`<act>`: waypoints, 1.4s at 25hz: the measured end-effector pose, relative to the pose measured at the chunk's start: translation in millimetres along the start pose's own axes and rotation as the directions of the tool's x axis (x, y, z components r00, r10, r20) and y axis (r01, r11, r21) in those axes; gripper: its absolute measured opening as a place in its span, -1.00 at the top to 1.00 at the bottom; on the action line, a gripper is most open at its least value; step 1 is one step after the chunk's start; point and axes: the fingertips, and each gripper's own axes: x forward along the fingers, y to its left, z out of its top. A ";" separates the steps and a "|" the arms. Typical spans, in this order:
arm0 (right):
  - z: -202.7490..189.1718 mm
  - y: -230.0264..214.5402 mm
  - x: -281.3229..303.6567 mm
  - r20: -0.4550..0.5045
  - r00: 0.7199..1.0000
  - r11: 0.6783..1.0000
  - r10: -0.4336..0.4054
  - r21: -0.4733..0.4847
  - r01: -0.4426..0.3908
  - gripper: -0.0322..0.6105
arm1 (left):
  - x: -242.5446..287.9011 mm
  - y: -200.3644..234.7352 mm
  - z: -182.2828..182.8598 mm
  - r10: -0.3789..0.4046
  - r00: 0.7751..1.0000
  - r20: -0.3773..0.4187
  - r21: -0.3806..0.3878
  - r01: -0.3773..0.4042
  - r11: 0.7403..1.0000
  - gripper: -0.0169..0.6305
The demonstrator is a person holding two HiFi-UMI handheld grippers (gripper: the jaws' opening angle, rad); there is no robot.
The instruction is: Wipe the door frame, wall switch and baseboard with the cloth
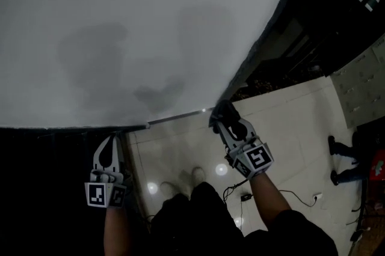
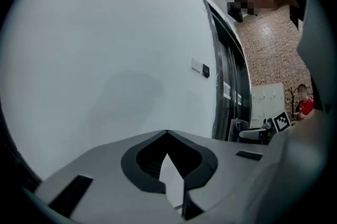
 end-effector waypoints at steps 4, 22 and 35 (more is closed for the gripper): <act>-71.0 14.0 41.3 -0.035 0.998 0.999 0.044 -0.029 -0.045 0.63 | -0.5 34.1 -58.8 0.013 1.000 -0.007 0.004 -0.013 1.000 0.97; -540.8 51.8 296.2 -0.146 0.904 0.898 0.402 -0.131 -0.420 0.63 | 51.5 196.3 -539.1 0.071 0.997 -0.025 0.041 -0.070 0.997 0.97; -748.9 128.5 401.4 -0.364 0.816 0.876 0.449 0.000 -0.482 0.64 | 8.5 250.6 -633.7 0.211 0.964 -0.163 -0.116 -0.231 0.966 0.97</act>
